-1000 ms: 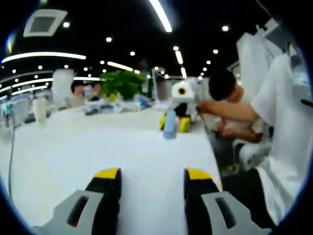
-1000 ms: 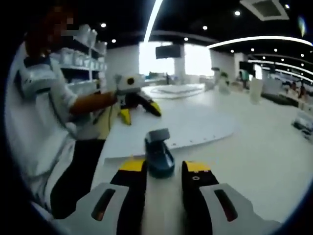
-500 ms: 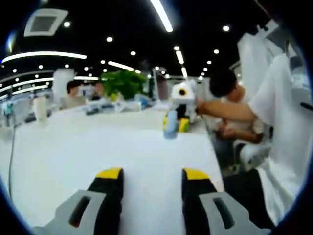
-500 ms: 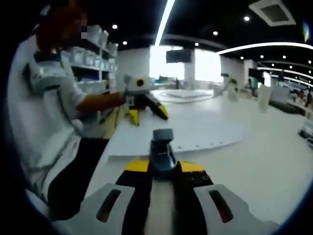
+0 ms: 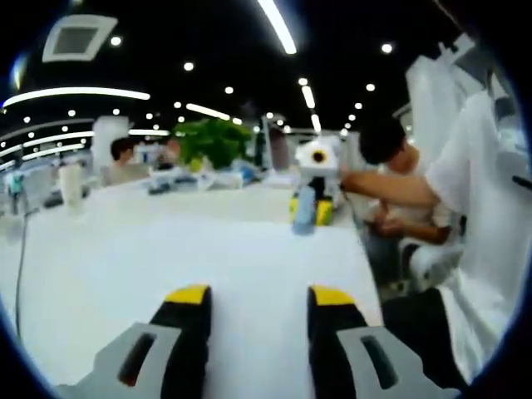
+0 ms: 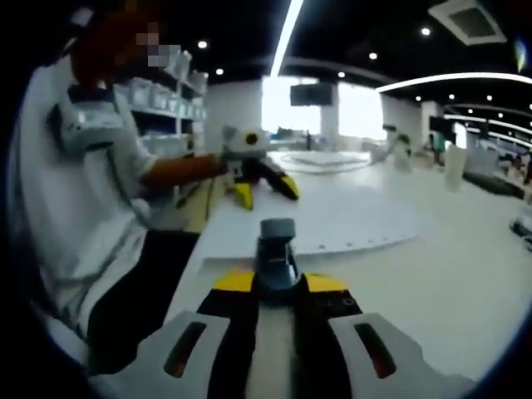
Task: Pick up the paper insert the paper into the punch align the paper edges press the punch to punch holes
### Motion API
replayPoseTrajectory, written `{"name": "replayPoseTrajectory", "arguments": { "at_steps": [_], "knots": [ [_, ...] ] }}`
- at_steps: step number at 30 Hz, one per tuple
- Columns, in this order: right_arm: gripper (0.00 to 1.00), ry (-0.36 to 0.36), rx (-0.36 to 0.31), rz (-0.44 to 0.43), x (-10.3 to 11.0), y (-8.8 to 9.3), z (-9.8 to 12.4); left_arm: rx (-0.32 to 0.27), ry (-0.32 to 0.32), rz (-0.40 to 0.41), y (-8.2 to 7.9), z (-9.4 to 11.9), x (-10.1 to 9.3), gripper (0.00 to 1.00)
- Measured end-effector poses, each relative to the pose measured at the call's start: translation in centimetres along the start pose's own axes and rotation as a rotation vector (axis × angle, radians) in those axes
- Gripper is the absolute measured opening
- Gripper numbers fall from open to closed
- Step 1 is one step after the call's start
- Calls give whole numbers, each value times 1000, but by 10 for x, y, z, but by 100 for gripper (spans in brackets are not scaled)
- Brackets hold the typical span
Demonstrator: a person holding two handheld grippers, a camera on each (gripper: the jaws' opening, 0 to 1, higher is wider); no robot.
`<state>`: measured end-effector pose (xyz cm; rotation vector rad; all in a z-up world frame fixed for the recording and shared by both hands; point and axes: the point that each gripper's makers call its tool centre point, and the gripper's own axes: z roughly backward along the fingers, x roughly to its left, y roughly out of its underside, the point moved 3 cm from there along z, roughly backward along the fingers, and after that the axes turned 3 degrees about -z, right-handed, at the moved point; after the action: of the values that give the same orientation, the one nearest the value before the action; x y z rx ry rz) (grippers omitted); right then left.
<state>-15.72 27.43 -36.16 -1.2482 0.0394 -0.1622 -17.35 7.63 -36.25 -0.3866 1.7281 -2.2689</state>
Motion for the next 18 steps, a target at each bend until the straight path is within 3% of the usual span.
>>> {"name": "replayPoseTrajectory", "arguments": {
  "at_steps": [18],
  "knots": [
    [22,-17,6,8,10,-1,-5,-1,-10,2,0,-1,-1,46]
  ]
}}
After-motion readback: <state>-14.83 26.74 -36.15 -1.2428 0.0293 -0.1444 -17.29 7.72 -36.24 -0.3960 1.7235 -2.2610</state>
